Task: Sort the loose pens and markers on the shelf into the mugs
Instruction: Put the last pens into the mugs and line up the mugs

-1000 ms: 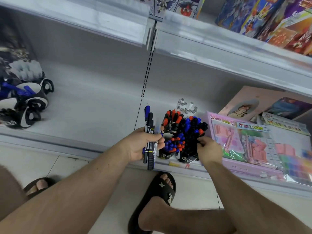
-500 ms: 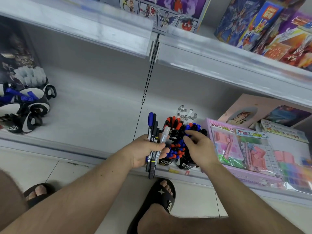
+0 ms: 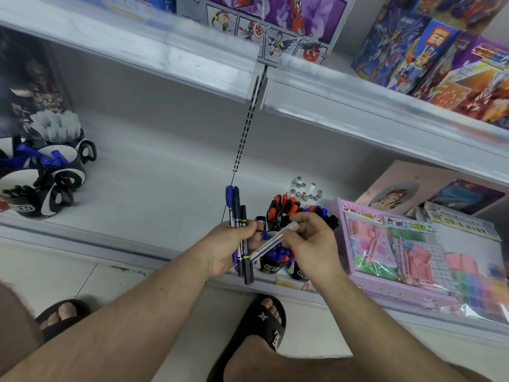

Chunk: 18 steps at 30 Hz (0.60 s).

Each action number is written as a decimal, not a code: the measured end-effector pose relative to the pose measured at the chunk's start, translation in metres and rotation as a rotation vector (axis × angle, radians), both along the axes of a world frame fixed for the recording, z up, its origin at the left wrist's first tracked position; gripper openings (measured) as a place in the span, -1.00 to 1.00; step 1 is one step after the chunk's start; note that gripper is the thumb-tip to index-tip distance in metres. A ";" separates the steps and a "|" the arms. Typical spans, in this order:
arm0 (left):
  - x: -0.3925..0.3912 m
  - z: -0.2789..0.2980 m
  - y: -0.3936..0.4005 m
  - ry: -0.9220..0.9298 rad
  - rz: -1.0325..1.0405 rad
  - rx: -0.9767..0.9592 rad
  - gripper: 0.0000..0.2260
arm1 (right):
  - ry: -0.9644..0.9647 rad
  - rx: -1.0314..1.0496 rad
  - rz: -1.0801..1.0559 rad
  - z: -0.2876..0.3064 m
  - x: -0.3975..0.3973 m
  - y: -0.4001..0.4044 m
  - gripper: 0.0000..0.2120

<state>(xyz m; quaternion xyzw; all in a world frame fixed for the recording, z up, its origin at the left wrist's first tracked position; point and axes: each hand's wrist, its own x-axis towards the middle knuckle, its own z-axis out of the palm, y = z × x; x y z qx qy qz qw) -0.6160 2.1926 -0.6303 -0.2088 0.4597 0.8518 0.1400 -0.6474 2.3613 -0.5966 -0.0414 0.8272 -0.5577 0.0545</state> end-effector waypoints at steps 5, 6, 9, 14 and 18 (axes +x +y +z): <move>-0.003 -0.001 -0.017 -0.024 0.123 0.071 -0.75 | -0.027 -0.166 -0.096 0.006 -0.006 0.010 -0.71; -0.003 -0.003 -0.021 -0.024 0.116 0.074 -0.73 | -0.019 -0.183 -0.120 0.007 -0.007 0.010 -0.72; 0.001 -0.006 -0.033 -0.022 0.044 0.157 -0.64 | 0.010 -0.297 -0.257 0.013 -0.014 0.006 -0.79; 0.011 0.001 -0.043 -0.023 -0.044 0.193 -0.52 | 0.034 -0.435 -0.364 0.023 -0.021 -0.017 -0.85; 0.015 0.007 -0.069 -0.040 0.017 0.202 -0.58 | 0.020 -0.484 -0.334 0.024 -0.023 -0.048 -0.83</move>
